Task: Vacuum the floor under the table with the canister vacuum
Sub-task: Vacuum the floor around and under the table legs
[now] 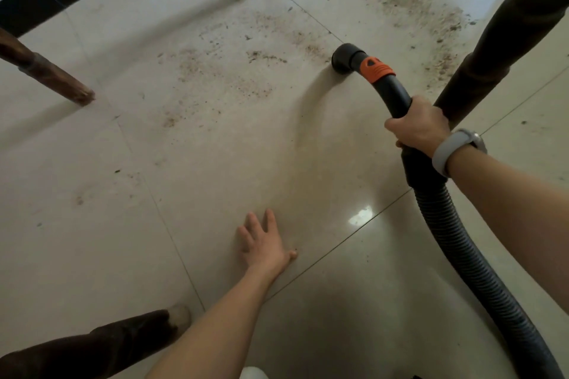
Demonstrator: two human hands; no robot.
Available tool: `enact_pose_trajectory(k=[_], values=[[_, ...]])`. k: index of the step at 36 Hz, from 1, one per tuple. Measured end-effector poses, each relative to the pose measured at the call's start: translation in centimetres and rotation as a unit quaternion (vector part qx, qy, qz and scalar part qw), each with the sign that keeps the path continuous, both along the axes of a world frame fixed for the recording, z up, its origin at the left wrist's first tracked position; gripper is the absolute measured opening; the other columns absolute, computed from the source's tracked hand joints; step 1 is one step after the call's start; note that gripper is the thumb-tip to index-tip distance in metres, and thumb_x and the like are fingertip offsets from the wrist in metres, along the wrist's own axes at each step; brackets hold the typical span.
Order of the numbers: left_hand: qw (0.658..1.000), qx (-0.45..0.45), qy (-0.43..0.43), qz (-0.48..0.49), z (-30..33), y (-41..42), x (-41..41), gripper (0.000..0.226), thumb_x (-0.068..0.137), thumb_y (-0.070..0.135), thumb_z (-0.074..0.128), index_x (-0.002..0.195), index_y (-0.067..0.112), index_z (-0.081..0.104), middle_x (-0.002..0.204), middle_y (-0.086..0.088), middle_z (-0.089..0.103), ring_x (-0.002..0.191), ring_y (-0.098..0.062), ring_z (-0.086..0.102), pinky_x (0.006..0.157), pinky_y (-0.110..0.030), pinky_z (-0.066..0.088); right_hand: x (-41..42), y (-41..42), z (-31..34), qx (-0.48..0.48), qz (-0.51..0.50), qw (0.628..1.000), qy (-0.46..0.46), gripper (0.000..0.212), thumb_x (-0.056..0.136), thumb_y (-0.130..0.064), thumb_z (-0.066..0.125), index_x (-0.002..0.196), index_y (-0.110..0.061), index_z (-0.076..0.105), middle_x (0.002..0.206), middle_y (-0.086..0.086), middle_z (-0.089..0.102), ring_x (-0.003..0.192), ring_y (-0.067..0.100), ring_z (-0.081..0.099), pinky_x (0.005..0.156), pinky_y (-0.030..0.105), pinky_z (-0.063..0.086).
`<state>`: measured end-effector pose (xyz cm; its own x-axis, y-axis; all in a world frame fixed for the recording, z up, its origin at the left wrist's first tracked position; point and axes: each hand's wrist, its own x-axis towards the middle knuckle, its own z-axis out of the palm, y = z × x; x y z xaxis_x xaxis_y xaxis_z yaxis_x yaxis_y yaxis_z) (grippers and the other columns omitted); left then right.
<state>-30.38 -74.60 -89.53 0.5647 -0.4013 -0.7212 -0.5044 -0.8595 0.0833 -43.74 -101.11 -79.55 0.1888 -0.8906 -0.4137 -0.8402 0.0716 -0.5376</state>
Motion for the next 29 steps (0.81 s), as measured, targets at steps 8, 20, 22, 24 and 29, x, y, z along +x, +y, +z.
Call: enact_pose_trajectory(k=[8, 20, 22, 24, 29], values=[[1.0, 0.001, -0.002, 0.0, -0.3, -0.1, 0.0, 0.106, 0.085, 0.039, 0.069, 0.151, 0.027, -0.012, 0.155, -0.009, -0.029, 0.142, -0.039, -0.021, 0.114, -0.059, 0.016, 0.4, -2.0, 0.2, 0.18, -0.124, 0.951, -0.217, 0.014, 0.085, -0.003, 0.058, 0.095, -0.007, 0.05, 0.065, 0.006, 0.053, 0.054, 0.019, 0.055, 0.059, 0.031, 0.054], [1.0, 0.001, -0.001, -0.001, 0.0, -0.2, 0.0, 0.105, 0.084, 0.039, 0.07, 0.152, 0.027, -0.01, 0.156, -0.009, -0.027, 0.143, -0.04, -0.019, 0.113, -0.06, 0.017, 1.2, -2.2, -0.8, 0.294, -0.083, 0.922, -0.237, 0.019, 0.085, -0.008, 0.061, 0.098, -0.01, 0.047, 0.061, 0.003, 0.056, 0.054, 0.017, 0.057, 0.064, 0.034, 0.054], [1.0, 0.001, -0.003, -0.004, 0.0, -0.1, 0.1, 0.106, 0.084, 0.039, 0.07, 0.152, 0.027, -0.01, 0.156, -0.009, -0.026, 0.143, -0.04, -0.019, 0.114, -0.06, 0.017, 2.2, -1.2, -1.0, 0.288, -0.063, 0.927, -0.23, 0.019, 0.084, -0.007, 0.06, 0.098, -0.009, 0.046, 0.058, 0.003, 0.055, 0.051, 0.017, 0.057, 0.06, 0.034, 0.053], [1.0, -0.002, -0.003, -0.003, -0.1, -0.1, 0.1, 0.106, 0.083, 0.04, 0.07, 0.152, 0.027, -0.01, 0.156, -0.009, -0.026, 0.143, -0.04, -0.019, 0.114, -0.059, 0.017, 3.1, -0.1, -1.3, 0.275, -0.04, 0.934, -0.224, 0.02, 0.083, -0.006, 0.061, 0.098, -0.008, 0.047, 0.058, 0.004, 0.055, 0.048, 0.017, 0.057, 0.055, 0.033, 0.052], [1.0, -0.008, 0.003, -0.002, 0.3, 0.0, 0.0, 0.106, 0.084, 0.039, 0.07, 0.152, 0.027, -0.011, 0.156, -0.009, -0.027, 0.143, -0.04, -0.019, 0.114, -0.059, 0.017, 5.0, 2.3, -1.4, 0.251, 0.017, 0.945, -0.21, 0.015, 0.085, -0.006, 0.06, 0.093, -0.011, 0.049, 0.061, 0.004, 0.055, 0.046, 0.017, 0.056, 0.048, 0.027, 0.053]])
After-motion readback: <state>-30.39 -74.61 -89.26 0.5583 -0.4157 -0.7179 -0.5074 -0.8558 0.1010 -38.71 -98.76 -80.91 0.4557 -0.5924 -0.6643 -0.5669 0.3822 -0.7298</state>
